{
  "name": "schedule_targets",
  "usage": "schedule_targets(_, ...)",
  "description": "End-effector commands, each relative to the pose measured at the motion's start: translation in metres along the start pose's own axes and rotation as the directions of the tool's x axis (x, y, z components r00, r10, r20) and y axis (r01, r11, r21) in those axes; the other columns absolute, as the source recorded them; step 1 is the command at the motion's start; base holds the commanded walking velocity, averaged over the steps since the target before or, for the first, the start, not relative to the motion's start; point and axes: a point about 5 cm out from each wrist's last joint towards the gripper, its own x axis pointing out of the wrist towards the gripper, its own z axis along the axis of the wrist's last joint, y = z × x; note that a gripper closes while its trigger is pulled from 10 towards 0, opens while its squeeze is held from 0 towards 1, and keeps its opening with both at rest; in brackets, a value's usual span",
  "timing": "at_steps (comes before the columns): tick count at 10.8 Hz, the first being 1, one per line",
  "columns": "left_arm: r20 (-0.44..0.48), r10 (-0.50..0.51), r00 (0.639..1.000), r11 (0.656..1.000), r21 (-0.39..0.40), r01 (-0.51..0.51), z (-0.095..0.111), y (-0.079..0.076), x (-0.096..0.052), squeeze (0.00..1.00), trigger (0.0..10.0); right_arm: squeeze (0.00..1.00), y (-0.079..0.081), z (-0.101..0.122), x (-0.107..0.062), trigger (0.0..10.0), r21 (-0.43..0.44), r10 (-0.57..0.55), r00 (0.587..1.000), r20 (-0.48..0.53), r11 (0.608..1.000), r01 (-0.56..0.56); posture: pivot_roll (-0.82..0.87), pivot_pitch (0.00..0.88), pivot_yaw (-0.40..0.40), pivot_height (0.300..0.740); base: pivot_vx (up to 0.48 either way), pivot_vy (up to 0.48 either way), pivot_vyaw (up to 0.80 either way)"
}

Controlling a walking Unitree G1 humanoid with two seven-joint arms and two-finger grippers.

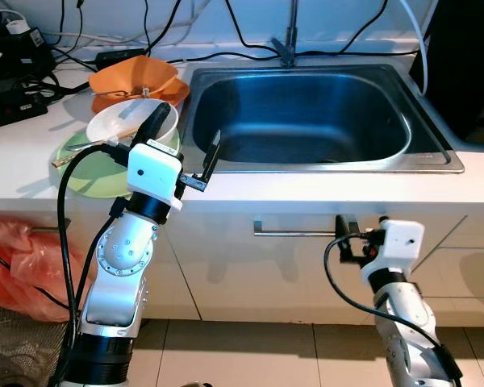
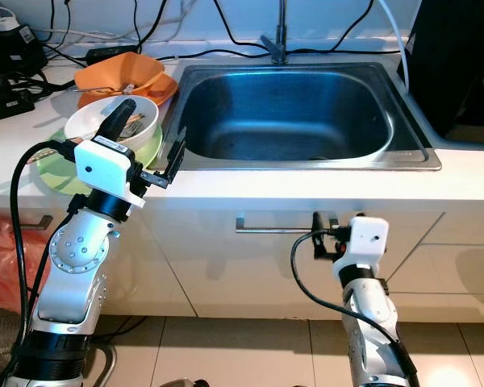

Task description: Kitchen organization

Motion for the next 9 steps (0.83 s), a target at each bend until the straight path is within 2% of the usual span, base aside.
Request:
schedule_targets(1, 0.002, 0.017, 1.000, 1.000, -0.003, -0.017, 0.002, 0.003, 0.000, 0.00, 10.0, 0.49, 0.001, 0.009, 0.003, 10.0, 0.004, -0.007, 1.000, 0.028, 1.000, 0.007, 0.01, 0.062, 0.082, 0.740, 0.000, 0.000, 0.00)
schedule_targets(7, 0.003, 0.032, 0.999, 0.999, -0.015, -0.032, 0.004, 0.004, 0.001, 0.00, 10.0, 0.41, 0.004, 0.022, 0.006, 10.0, 0.004, -0.001, 0.998, 0.062, 1.000, 0.001, 0.01, 0.064, 0.076, 0.740, 0.000, 0.000, 0.00)
schedule_targets(9, -0.023, 0.034, 0.999, 0.999, -0.016, -0.034, -0.002, 0.003, -0.001, 0.00, 10.0, 0.41, 0.006, 0.039, 0.008, 10.0, -0.003, -0.004, 0.993, 0.118, 1.000, 0.004, 0.00, 0.063, 0.076, 0.740, 0.000, 0.000, 0.00)
